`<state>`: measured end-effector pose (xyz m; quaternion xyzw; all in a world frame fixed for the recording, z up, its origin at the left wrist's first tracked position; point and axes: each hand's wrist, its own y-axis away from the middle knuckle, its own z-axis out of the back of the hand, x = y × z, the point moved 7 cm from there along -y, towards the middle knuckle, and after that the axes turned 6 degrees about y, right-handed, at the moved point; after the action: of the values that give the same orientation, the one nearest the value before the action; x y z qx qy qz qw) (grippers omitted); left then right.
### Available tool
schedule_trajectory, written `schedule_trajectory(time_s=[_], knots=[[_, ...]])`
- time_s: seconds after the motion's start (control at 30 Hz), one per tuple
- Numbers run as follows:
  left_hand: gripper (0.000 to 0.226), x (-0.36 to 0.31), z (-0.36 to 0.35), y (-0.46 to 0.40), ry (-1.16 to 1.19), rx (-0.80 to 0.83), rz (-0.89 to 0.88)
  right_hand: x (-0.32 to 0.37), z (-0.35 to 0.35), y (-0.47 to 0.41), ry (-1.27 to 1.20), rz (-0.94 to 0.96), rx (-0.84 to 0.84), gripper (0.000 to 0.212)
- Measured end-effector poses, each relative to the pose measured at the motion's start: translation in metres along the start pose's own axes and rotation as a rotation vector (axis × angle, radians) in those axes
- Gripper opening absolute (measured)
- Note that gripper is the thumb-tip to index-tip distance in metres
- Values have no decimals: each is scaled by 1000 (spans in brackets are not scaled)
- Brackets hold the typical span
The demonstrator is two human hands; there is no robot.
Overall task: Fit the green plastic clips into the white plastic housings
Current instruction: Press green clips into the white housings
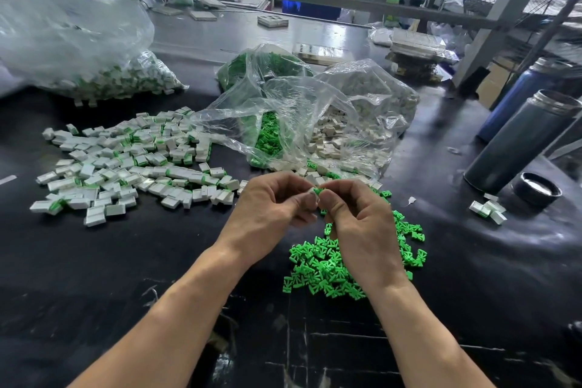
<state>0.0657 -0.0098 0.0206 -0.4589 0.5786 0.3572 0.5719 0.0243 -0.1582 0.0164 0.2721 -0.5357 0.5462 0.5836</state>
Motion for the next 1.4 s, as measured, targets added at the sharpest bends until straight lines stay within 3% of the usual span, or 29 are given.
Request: schedule_trajectory(time_s=[0.3,0.6,0.87,1.07,1.27,1.4], knots=[[9,5,4,-2,0,-76,20,1,-1,2,168,15,-29,12],[38,3,3,0,-149,-71,-70,4,1,5,213,-33,-44,16],[31,-3,4,3,-276,-60,-102,9,2,7,344,-3,-51,16],[18,-5,1,2,-360,-24,-135,6,1,8,362,-42,-39,16],[26,-8,0,3,-390,0,-142,9,1,8,379,-26,-35,15],[17,-11,-1,3,-462,13,-183,3,1,8,313,-89,-41,22]])
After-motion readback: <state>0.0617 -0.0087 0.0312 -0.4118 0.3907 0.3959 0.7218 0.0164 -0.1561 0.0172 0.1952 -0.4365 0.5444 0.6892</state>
